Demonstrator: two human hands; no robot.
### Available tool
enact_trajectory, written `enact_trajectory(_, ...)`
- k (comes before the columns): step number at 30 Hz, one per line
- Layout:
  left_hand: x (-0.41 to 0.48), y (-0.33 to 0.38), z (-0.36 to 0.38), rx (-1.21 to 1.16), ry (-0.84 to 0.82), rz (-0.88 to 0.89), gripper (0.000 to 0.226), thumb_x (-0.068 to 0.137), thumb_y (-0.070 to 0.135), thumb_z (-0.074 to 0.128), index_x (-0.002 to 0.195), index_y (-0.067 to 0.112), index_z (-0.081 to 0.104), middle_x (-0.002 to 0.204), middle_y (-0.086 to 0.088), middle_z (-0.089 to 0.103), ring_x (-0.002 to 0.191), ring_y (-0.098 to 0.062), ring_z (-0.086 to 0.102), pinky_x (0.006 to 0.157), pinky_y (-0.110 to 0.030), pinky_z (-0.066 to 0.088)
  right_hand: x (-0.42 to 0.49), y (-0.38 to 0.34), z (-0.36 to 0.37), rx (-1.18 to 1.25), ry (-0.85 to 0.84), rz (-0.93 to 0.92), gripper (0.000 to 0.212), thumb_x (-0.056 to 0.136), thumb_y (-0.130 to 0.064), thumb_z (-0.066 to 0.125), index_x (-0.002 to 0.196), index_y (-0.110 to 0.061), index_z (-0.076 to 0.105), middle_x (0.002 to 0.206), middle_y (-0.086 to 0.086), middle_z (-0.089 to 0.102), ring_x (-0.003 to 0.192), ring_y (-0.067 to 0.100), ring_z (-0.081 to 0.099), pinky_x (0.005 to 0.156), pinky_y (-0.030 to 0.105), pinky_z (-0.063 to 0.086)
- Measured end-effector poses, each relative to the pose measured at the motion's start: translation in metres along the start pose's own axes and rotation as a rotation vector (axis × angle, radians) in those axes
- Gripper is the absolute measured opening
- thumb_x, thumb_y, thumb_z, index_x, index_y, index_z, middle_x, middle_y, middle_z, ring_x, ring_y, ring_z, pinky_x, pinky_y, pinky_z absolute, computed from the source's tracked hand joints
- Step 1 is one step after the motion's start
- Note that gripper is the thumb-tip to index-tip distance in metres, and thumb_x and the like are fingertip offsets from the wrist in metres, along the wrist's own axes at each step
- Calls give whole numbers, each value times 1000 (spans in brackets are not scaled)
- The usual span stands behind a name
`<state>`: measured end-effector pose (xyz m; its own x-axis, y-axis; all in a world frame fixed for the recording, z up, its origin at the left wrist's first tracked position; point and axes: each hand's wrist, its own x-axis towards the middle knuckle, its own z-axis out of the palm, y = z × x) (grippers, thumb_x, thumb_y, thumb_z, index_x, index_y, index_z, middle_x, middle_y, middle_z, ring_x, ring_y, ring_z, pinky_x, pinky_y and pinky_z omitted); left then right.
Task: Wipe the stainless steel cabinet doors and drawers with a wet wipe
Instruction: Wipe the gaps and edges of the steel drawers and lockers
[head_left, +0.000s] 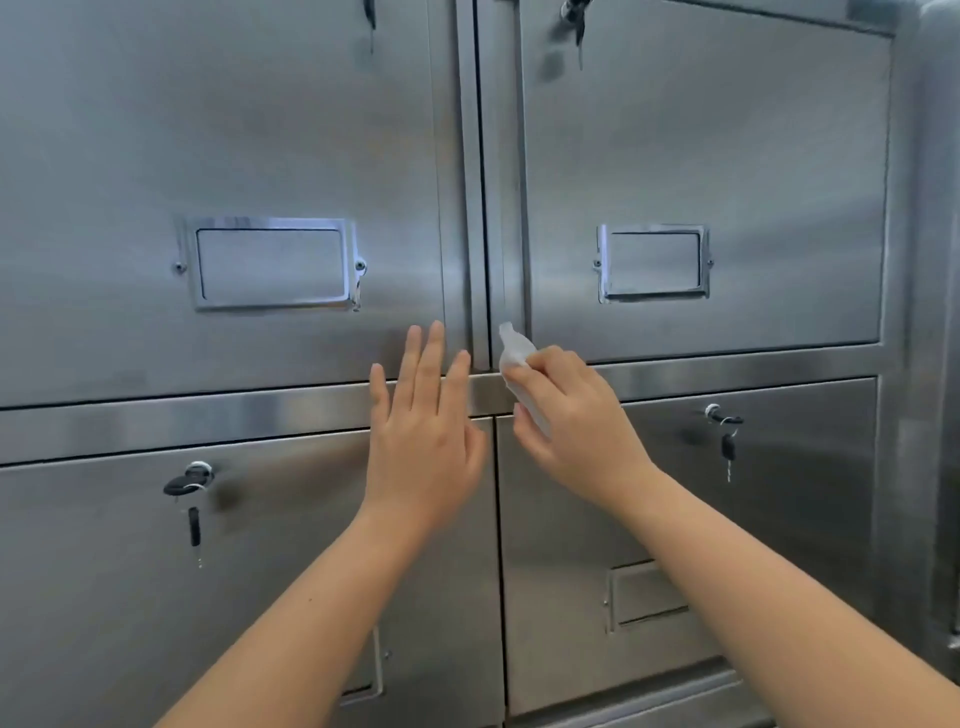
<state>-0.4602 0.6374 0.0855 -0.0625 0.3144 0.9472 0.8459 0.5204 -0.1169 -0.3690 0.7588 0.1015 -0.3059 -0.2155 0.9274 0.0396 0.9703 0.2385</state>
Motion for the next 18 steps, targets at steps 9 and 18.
enact_trajectory(9, 63, -11, 28, 89, 17, 104, 48, 71, 5, 54, 118, -7, 57, 138, -26, 43, 127, -44, 38, 97, -66, 28, 37, 51, 35, -20, 42, -42, 38, 76, -9, 41, 101, 7, 65, 85, 19, 60, 70, 34, 58, 60, 36, 51)
enact_trajectory(18, 84, -46, 40, 234, 97, 168, 56, 84, 21, 34, 134, 0, 46, 145, -17, 36, 133, -35, 34, 106, -59, 22, 45, 51, 69, -127, 178, -48, 47, 80, -21, 45, 119, 0, 61, 122, 19, 58, 111, 32, 58, 88, 40, 41)
